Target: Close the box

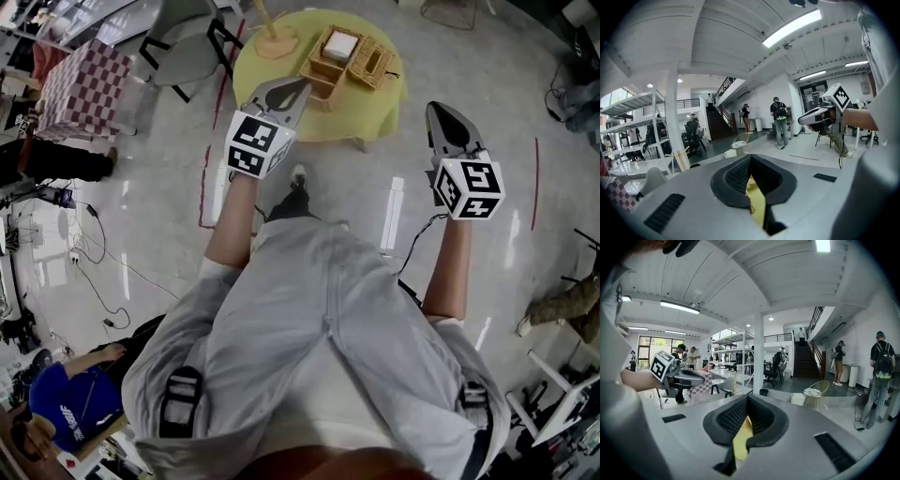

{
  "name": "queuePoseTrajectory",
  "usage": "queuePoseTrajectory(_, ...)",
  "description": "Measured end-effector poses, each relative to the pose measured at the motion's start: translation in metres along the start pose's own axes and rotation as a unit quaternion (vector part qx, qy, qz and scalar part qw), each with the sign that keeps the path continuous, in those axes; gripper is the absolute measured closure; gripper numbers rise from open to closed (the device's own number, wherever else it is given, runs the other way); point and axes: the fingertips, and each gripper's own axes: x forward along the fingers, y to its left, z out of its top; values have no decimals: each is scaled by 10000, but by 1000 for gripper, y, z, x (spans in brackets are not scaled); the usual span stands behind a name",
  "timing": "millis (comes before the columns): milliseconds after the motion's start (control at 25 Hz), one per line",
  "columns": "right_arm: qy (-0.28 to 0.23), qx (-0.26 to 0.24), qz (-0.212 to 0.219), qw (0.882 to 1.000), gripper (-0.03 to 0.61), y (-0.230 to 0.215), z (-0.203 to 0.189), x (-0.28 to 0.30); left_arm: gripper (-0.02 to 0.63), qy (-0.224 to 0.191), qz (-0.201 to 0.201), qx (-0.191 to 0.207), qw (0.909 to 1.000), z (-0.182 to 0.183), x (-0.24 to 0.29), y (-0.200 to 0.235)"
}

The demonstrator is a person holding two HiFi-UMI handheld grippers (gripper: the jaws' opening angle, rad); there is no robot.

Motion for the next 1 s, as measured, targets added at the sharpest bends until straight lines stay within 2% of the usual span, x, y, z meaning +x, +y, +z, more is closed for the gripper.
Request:
queuePoseTrajectory(400,167,-33,-119,9998,555,-21,-2,41,584,-40,-47,-55,10000,-9,45,34)
queuePoseTrajectory(640,198,-178,-149,9995,555,-27,20,98,584,-167,-103,-213,9996,-5,75,87)
queuePoseTrajectory(1000,274,-124,-429,9986,555,-39,51,179,584,-151,-374,-127,9991,0,129,166)
